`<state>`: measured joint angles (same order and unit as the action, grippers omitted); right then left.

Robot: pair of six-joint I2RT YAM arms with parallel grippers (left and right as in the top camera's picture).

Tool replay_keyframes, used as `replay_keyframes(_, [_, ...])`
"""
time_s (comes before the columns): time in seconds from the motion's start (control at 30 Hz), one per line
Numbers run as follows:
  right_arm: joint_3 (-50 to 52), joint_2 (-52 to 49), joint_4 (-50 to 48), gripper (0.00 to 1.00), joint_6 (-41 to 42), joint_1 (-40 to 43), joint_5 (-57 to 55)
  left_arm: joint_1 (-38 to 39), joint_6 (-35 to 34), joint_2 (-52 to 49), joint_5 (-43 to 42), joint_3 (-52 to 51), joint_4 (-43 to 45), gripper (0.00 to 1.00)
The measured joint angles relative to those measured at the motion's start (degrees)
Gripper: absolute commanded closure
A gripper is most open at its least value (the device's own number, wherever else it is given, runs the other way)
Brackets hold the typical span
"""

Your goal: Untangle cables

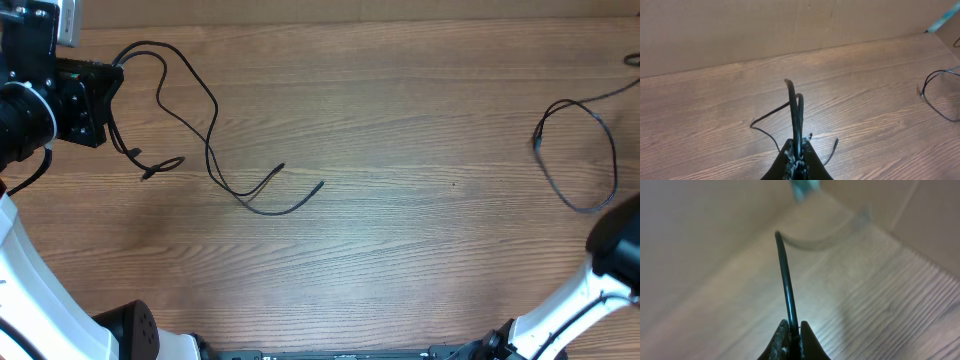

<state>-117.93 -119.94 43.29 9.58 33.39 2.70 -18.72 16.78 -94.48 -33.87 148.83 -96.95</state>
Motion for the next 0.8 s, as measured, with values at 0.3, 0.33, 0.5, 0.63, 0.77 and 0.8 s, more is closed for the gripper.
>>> replay_keyframes(0.3, [-0.09, 4.94, 26.80, 0.96, 3.34, -0.17, 12.59, 0.00, 0.07, -3.26, 0.00, -0.11, 0.04, 0.96])
replay_keyframes(0.33, [-0.04, 4.87, 27.98, 0.96, 3.45, -0.26, 13.18, 0.00, 0.09, -3.54, 0.00, -0.24, 0.07, 0.96])
replay_keyframes(0.5, [0.04, 4.81, 35.04, 0.96, 3.54, -1.73, 16.57, 0.00, 0.11, -4.90, 0.00, -1.33, 0.04, 0.96])
replay_keyframes(0.63, [0.04, 4.81, 39.10, 0.96, 2.82, -4.52, 17.88, 0.83, 0.31, -5.55, 0.00, -3.43, 0.04, 0.96])
replay_keyframes(0.77, [0.04, 4.81, 43.23, 0.96, -0.07, -9.25, 18.53, 1.88, 0.22, -6.27, -0.50, -4.42, 0.13, 0.96])
replay_keyframes(0.8, [0.04, 4.81, 45.03, 0.96, -1.07, -10.25, 18.40, 1.88, 0.07, -6.27, -0.52, -4.42, 0.17, 0.96])
